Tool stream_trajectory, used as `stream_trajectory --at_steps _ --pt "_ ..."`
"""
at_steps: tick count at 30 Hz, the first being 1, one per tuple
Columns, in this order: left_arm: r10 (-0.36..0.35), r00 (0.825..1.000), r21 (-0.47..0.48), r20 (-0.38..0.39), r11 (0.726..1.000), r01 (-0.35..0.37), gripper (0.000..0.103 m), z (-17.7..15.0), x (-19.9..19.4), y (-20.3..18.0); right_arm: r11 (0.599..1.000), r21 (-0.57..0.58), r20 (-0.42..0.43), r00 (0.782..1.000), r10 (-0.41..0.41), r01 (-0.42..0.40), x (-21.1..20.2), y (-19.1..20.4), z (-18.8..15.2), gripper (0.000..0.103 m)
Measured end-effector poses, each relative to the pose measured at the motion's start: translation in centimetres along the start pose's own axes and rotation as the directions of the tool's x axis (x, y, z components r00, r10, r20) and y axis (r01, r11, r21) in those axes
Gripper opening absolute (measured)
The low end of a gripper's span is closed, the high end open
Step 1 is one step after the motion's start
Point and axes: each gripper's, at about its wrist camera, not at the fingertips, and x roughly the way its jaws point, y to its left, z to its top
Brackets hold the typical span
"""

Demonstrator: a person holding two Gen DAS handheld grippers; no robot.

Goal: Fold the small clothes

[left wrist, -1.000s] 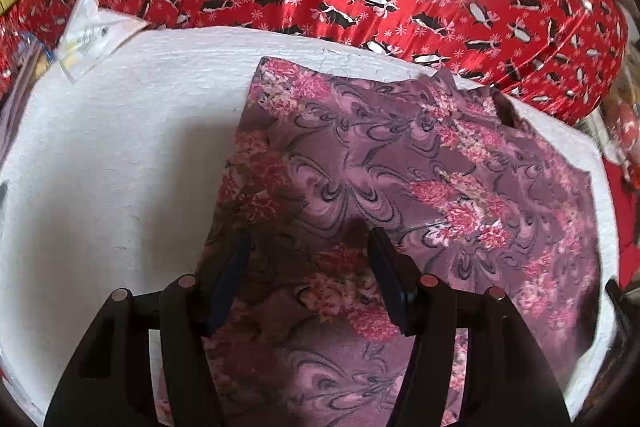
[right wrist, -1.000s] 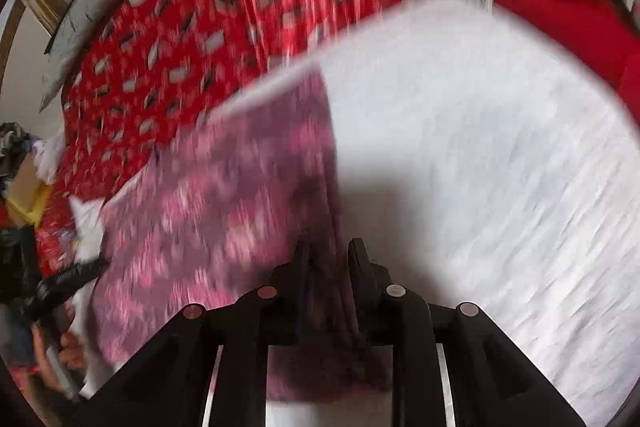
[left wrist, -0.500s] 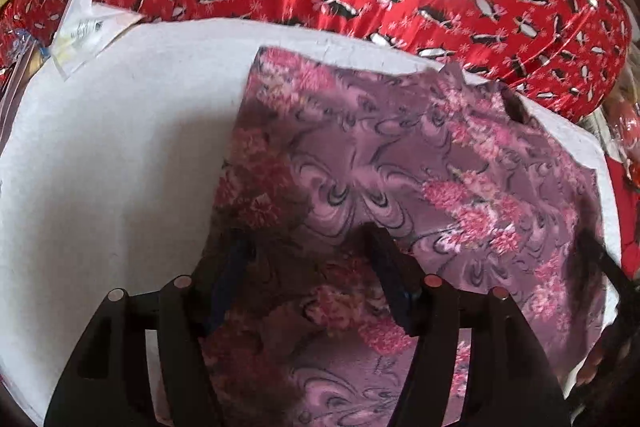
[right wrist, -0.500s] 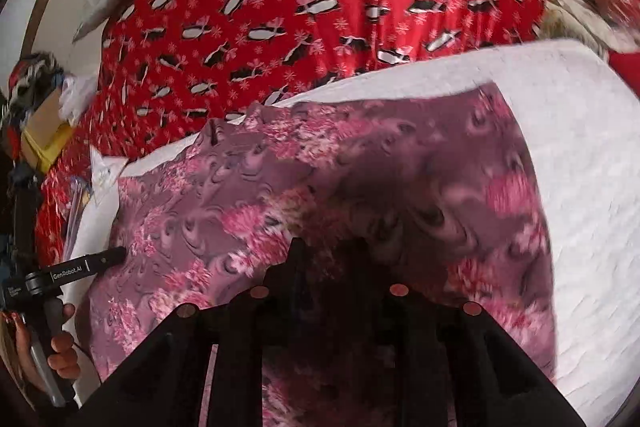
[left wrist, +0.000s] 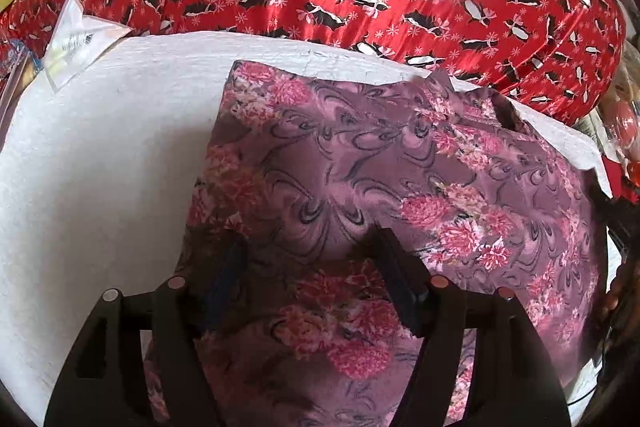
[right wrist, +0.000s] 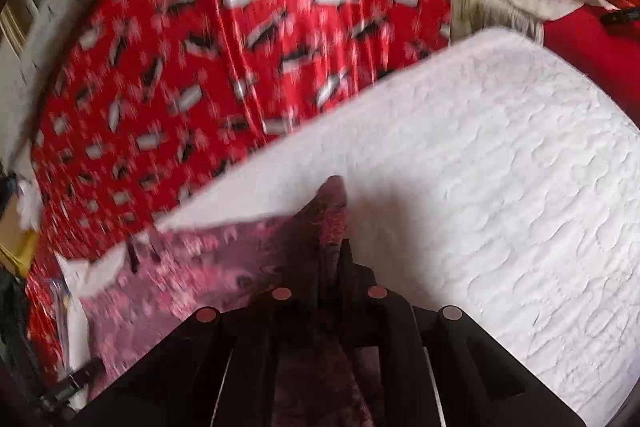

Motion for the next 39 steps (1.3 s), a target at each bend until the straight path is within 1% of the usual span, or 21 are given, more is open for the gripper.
stream_trajectory --at_steps 2,4,5,7,9,10,12,15,16,18,21,24,26,27,28,29,30,32,35,36,39 --pt "-0.009 1.000 -0.017 0.001 1.000 0.009 0.068 0.2 -0.3 0.6 0.997 0.069 -0.028 0.999 -0.017 0.019 0.8 -1.5 0.2 0.005" --pt "-0.001 0.999 -0.046 0.037 0.999 0.002 0.068 0.6 -1.4 1.4 0.995 0.098 -0.050 0.999 0.007 -0.002 0.6 -2.0 0.2 0.007" --pt "0.000 0.998 -0.063 0.061 0.998 0.004 0.068 0.8 -2.1 2.0 0.997 0.073 -0.044 0.999 -0.024 0.027 -0.1 -1.5 0.3 0.012" --pt "-0.005 0.996 -0.110 0.089 0.994 0.015 0.068 1.1 -2.9 3.2 0.999 0.021 0.031 0.998 -0.048 0.047 -2.3 -0.1 0.2 0.013" --pt "-0.031 0.996 -0.161 0.082 0.986 0.044 0.069 1.1 -2.5 4.3 0.998 0.003 0.084 0.995 0.056 -0.057 -4.1 0.7 -0.5 0.013" --pt "-0.046 0.997 -0.177 0.059 0.983 0.056 0.069 0.9 -1.8 4.7 0.993 -0.014 0.078 0.990 0.114 -0.113 -4.6 1.3 -1.2 0.016" --pt "-0.053 0.998 -0.201 -0.017 0.978 0.048 0.069 0.3 0.5 5.0 0.986 -0.058 0.011 0.987 0.160 -0.159 -3.8 2.5 -2.8 0.021" --pt "-0.072 0.997 -0.202 -0.009 0.977 0.069 0.071 -0.7 0.7 5.2 0.985 -0.130 -0.123 0.988 0.095 -0.111 -1.2 3.2 -5.3 0.019" --pt "-0.104 0.994 -0.208 -0.039 0.974 0.093 0.071 -0.5 0.2 5.4 0.983 -0.162 -0.063 0.995 0.077 -0.086 -2.1 3.6 -5.6 0.019" --pt "-0.167 0.985 -0.253 -0.049 0.956 0.150 0.071 0.1 -1.0 6.2 0.981 -0.179 -0.074 0.995 0.067 -0.079 -2.7 4.8 -5.5 0.022" --pt "-0.233 0.972 -0.286 -0.003 0.932 0.223 0.071 2.4 -3.1 5.5 0.965 -0.193 -0.074 0.983 0.168 -0.179 -3.0 7.1 -5.7 0.022" --pt "-0.332 0.943 -0.271 -0.022 0.910 0.314 0.071 4.6 -2.3 2.8 0.950 -0.172 -0.124 0.963 0.241 -0.260 -1.1 9.7 -6.3 0.022" --pt "-0.345 0.936 -0.253 -0.067 0.913 0.319 0.071 5.4 -0.5 1.3 0.948 -0.145 -0.150 0.953 0.262 -0.283 0.0 10.5 -6.8 0.020" --pt "-0.301 0.949 -0.249 -0.099 0.930 0.269 0.071 5.5 0.7 0.9 0.949 -0.145 -0.154 0.954 0.257 -0.279 0.2 10.7 -7.1 0.017" --pt "-0.256 0.960 -0.254 -0.117 0.942 0.220 0.069 5.4 1.8 1.1 0.953 -0.154 -0.148 0.960 0.238 -0.260 0.5 10.6 -7.1 0.015" --pt "-0.268 0.958 -0.267 -0.104 0.935 0.233 0.067 5.2 2.4 1.7 0.959 -0.141 -0.141 0.964 0.226 -0.245 0.7 10.0 -6.9 0.014" --pt "-0.296 0.952 -0.282 -0.083 0.923 0.262 0.066 5.1 2.4 2.3 0.965 -0.125 -0.129 0.968 0.215 -0.230 0.7 9.0 -6.7 0.014" --pt "-0.345 0.937 -0.322 -0.063 0.895 0.308 0.064 5.4 2.1 3.4 0.976 -0.025 -0.100 0.972 0.212 -0.215 0.5 5.4 -5.8 0.000" --pt "-0.374 0.925 -0.360 -0.073 0.874 0.325 0.050 5.4 2.3 4.6 0.962 0.074 -0.079 0.960 0.268 -0.263 0.2 1.5 -4.7 0.000" --pt "-0.378 0.922 -0.370 -0.082 0.871 0.324 0.045 5.4 2.2 4.9 0.972 0.057 -0.064 0.970 0.232 -0.229 -0.3 1.3 -4.6 0.000" --pt "-0.398 0.911 -0.415 -0.108 0.851 0.322 0.044 5.4 1.2 5.3 0.984 0.010 -0.078 0.981 0.175 -0.175 -1.3 2.2 -4.5 0.001"
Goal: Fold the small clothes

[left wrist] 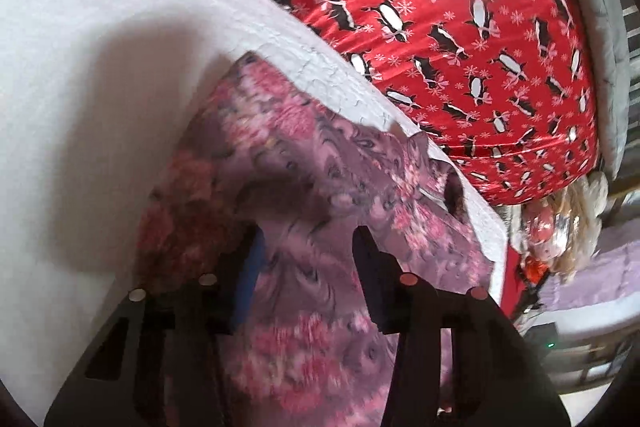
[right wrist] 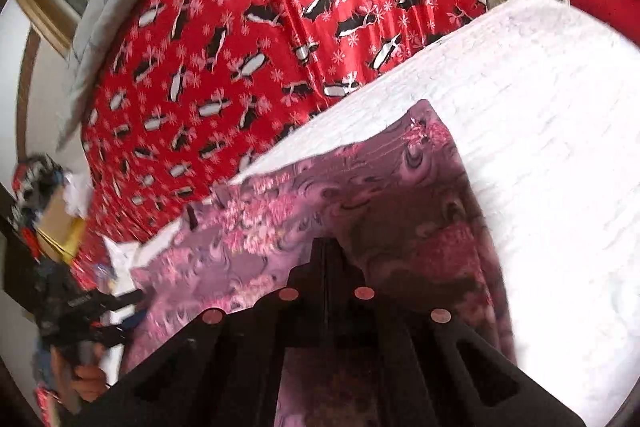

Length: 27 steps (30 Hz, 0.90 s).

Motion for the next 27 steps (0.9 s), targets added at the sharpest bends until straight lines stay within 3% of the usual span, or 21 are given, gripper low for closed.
stream_trajectory --at_steps 1,2,6,9,10,13,16,18,20,23,24,25,27 --pt "0.008 1.000 0.000 0.003 1.000 -0.008 0.045 -0.3 -1.0 0.1 1.000 -0.004 -0.009 1.000 0.003 -0.003 -0.5 0.3 -0.1 0.010" --pt "0.028 0.999 0.016 0.020 0.999 -0.028 0.047 -0.7 -2.4 0.2 1.000 -0.020 -0.011 1.000 0.013 -0.013 -1.2 0.8 -0.4 0.011" --pt "0.134 0.989 0.045 0.069 0.990 -0.137 0.071 -2.7 -5.0 2.2 0.992 -0.124 0.019 1.000 0.013 -0.011 -3.9 1.3 -2.6 0.028" --pt "0.236 0.971 -0.017 -0.023 0.971 -0.237 0.073 -4.0 -3.9 5.3 0.995 -0.102 -0.048 0.999 0.004 -0.009 -3.0 -0.5 -4.3 0.029" --pt "0.221 0.974 -0.046 -0.047 0.974 -0.223 0.073 -4.5 -3.9 6.3 0.995 -0.101 -0.033 0.999 0.011 -0.014 -3.4 -0.5 -4.4 0.029" --pt "0.105 0.994 -0.128 0.017 0.987 -0.102 0.073 -5.2 -6.4 7.8 0.997 -0.080 -0.047 0.999 0.000 -0.004 -4.7 0.5 -3.9 0.033" --pt "0.003 0.999 -0.193 0.048 0.981 0.007 0.073 -4.6 -7.9 8.7 0.985 -0.170 -0.042 0.999 0.019 -0.026 -5.4 2.3 -4.3 0.034" --pt "-0.036 0.999 -0.209 0.031 0.977 0.042 0.073 -4.0 -7.5 8.8 0.978 -0.204 -0.053 0.998 0.027 -0.037 -5.1 2.9 -4.5 0.034" --pt "-0.030 1.000 -0.210 -0.008 0.977 0.028 0.073 -3.6 -6.3 8.8 0.974 -0.223 -0.066 0.997 0.031 -0.045 -4.5 3.4 -4.6 0.034" --pt "0.011 0.995 -0.159 -0.099 0.987 -0.027 0.074 -3.5 -3.4 8.0 0.963 -0.268 -0.043 0.999 0.024 -0.035 -3.9 3.9 -4.4 0.034" --pt "0.025 0.995 -0.123 -0.098 0.992 -0.037 0.083 -3.6 -3.2 7.5 0.958 -0.285 -0.041 0.999 0.012 -0.023 -3.3 3.9 -4.3 0.034" --pt "0.026 0.995 -0.078 -0.095 0.996 -0.034 0.089 -3.7 -3.0 6.7 0.954 -0.300 -0.048 0.999 -0.021 0.005 -2.6 3.7 -4.4 0.035" --pt "0.018 0.993 0.033 -0.120 0.999 -0.015 0.088 -4.4 -2.5 4.7 0.948 -0.317 -0.080 0.996 -0.045 0.018 -1.0 2.9 -4.7 0.035"
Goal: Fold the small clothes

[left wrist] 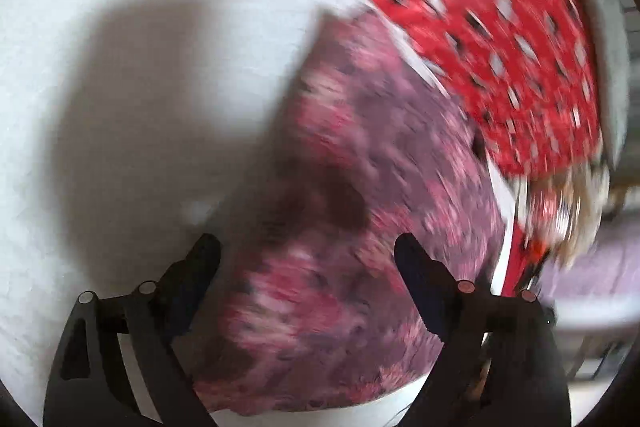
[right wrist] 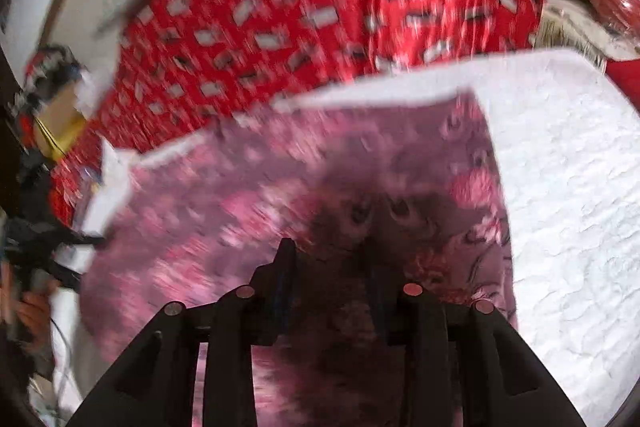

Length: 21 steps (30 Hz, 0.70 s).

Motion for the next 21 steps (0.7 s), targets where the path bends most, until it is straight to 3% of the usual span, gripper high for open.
stream_trajectory --at_steps 2,4,6,13,21 --pt "-0.009 0.998 0.100 -0.066 0.995 0.015 0.069 -1.0 1.2 -1.9 0.999 -0.039 0.056 0.998 0.007 -0.005 0.2 -0.2 -0.6 0.036" --pt "0.069 0.996 0.187 -0.051 0.981 -0.059 0.036 -1.8 1.3 -3.4 0.999 -0.040 0.076 0.997 0.005 -0.002 0.3 -0.1 -0.9 0.036" --pt "0.048 0.998 0.185 -0.048 0.982 -0.039 0.022 -2.1 0.9 -4.2 0.999 -0.032 0.081 0.997 0.017 -0.014 0.3 -0.3 -1.0 0.036" --pt "0.011 0.998 0.233 0.056 0.972 -0.024 0.019 -3.5 -2.3 -9.7 0.999 -0.006 0.087 0.995 0.051 -0.050 0.1 -0.8 -0.9 0.036" --pt "-0.039 0.993 0.357 0.115 0.934 -0.005 0.019 -5.6 -4.7 -19.0 0.991 0.092 0.070 0.993 0.091 -0.098 -1.5 -2.0 -0.7 0.035"
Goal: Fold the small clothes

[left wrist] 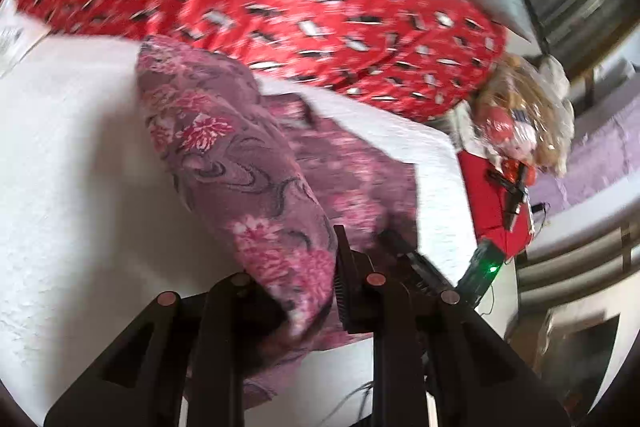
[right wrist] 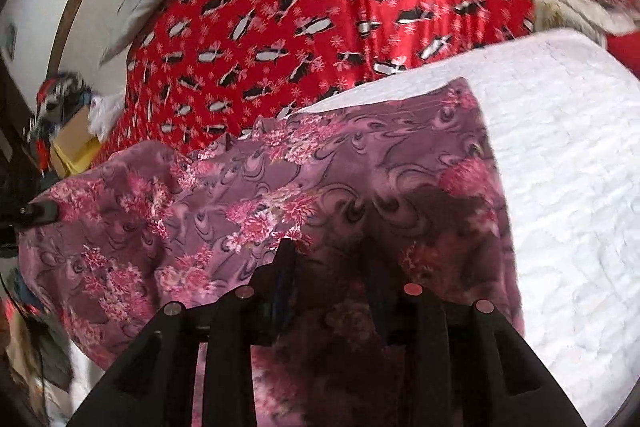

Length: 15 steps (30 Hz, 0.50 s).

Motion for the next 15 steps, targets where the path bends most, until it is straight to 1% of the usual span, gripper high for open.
stream_trajectory --at_steps 2,5,8,9,12,14,15 --pt "-0.011 1.000 0.025 -0.002 1.000 0.011 0.019 0.1 0.8 -2.5 1.000 0.026 0.002 1.000 0.009 -0.009 -1.1 -0.6 -0.1 0.035" --pt "-0.036 0.999 0.044 -0.023 0.998 0.037 0.019 0.0 2.5 -4.9 1.000 0.020 0.011 1.000 0.006 -0.007 -2.7 -1.5 -0.8 0.035" --pt "-0.048 0.996 0.062 -0.069 0.997 0.052 0.019 -0.6 5.5 -7.6 0.999 0.037 0.011 1.000 0.028 -0.028 -3.7 -3.0 -1.7 0.035" --pt "-0.044 0.995 0.066 -0.085 0.997 0.050 0.019 -0.9 6.5 -8.3 0.997 0.054 0.010 0.999 0.047 -0.048 -3.8 -3.6 -2.0 0.035" --pt "-0.017 0.989 0.060 -0.144 0.998 0.026 0.020 -1.9 10.3 -9.4 0.987 0.108 0.039 0.992 0.116 -0.119 -4.2 -5.1 -2.8 0.035" --pt "0.001 0.979 0.021 -0.202 1.000 0.004 0.022 -2.6 13.2 -9.2 0.977 0.138 0.064 0.985 0.158 -0.165 -4.2 -6.0 -3.2 0.035" --pt "-0.003 0.971 0.000 -0.241 1.000 0.003 0.024 -2.9 14.6 -9.0 0.972 0.149 0.073 0.982 0.173 -0.182 -4.3 -6.3 -3.3 0.035"
